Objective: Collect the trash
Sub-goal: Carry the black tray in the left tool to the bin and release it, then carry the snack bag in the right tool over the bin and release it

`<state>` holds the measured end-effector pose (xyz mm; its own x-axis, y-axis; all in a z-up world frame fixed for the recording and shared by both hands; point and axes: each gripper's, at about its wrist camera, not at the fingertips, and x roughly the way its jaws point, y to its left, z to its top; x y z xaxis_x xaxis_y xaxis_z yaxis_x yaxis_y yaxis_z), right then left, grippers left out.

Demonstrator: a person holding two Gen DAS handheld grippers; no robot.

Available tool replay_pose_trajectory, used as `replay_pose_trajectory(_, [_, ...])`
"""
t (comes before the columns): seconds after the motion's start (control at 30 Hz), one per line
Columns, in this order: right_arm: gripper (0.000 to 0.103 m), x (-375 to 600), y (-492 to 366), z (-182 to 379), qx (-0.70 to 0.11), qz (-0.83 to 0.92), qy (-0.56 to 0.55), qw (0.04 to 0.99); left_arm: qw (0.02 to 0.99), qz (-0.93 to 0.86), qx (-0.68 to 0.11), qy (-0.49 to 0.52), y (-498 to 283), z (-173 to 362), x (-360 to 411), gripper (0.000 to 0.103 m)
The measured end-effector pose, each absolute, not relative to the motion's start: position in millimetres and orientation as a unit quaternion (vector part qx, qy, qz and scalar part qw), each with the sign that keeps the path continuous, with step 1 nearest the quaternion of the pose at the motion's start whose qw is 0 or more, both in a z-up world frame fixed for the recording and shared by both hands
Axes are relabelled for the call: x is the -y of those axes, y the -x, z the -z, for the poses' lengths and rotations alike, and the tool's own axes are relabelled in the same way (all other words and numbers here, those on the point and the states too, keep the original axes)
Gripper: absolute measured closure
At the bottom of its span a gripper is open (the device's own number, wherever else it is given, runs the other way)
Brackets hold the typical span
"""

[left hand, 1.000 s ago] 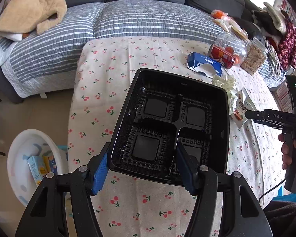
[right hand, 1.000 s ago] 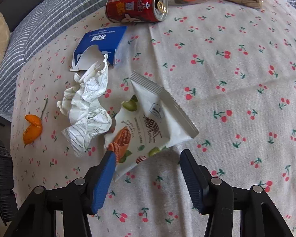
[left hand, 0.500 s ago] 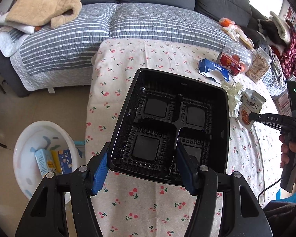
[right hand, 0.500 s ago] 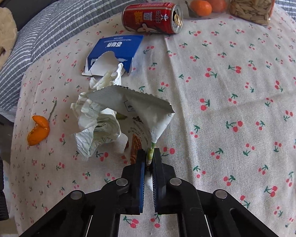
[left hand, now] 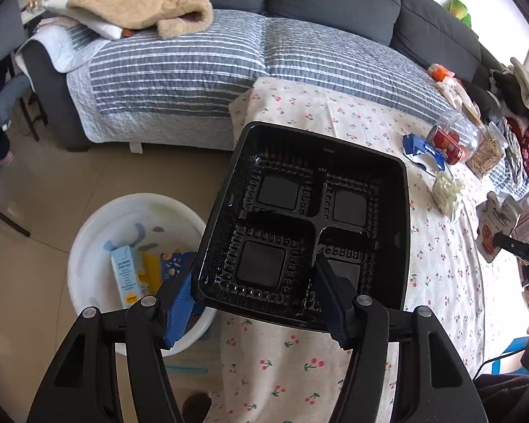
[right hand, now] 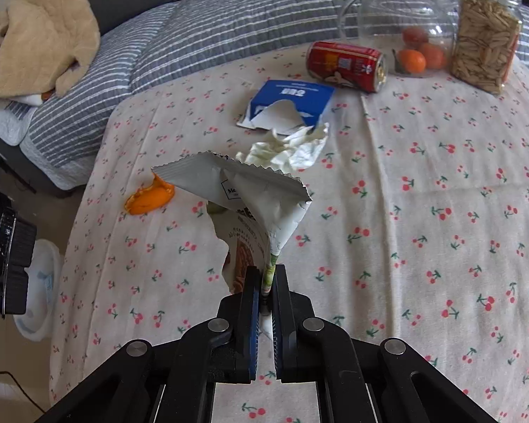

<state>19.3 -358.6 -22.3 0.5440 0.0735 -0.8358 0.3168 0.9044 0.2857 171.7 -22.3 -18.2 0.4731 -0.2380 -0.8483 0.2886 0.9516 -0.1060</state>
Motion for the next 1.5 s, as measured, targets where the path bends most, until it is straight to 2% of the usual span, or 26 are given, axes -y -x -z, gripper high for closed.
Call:
replay_pose_trajectory(0.53, [0.098,273.0,-60.2,33.0,-0.489,0.002,-0.172,0.855,0.861,0.043,-0.507,0.021,-181.3,43.2,-96.8,0.037])
replay_pose_trajectory(0.67, [0.098,254.4,-68.1,34.9,-0.491,-0.011,-0.165,0.855,0.858,0.023,-0.512,0.038,-189.7,51.0,-113.1,0.031])
replay_pose_trajectory(0.77, [0.098,240.2,-73.3,35.7,-0.493,-0.022,-0.162,0.855,0.846,0.007,-0.533,0.029,-194.1,62.7,-118.6,0.016])
replay_pose_trajectory(0.8, [0.098,235.7,-74.9,35.9,-0.493,-0.026,-0.161,0.855,0.845,0.006,-0.534,0.017,-193.9,64.5,-117.9,0.015])
replay_pose_trajectory(1.0, [0.098,205.8,-86.9,38.7,-0.497,-0.049,-0.155,0.852,0.847,0.009,-0.531,-0.020,-185.5,67.1,-120.8,0.010])
replay_pose_trajectory(1.5, [0.098,91.5,-131.5,62.8,-0.513,-0.130,-0.142,0.836,0.833,-0.015,-0.552,-0.049,-170.5,78.8,-148.3,0.008])
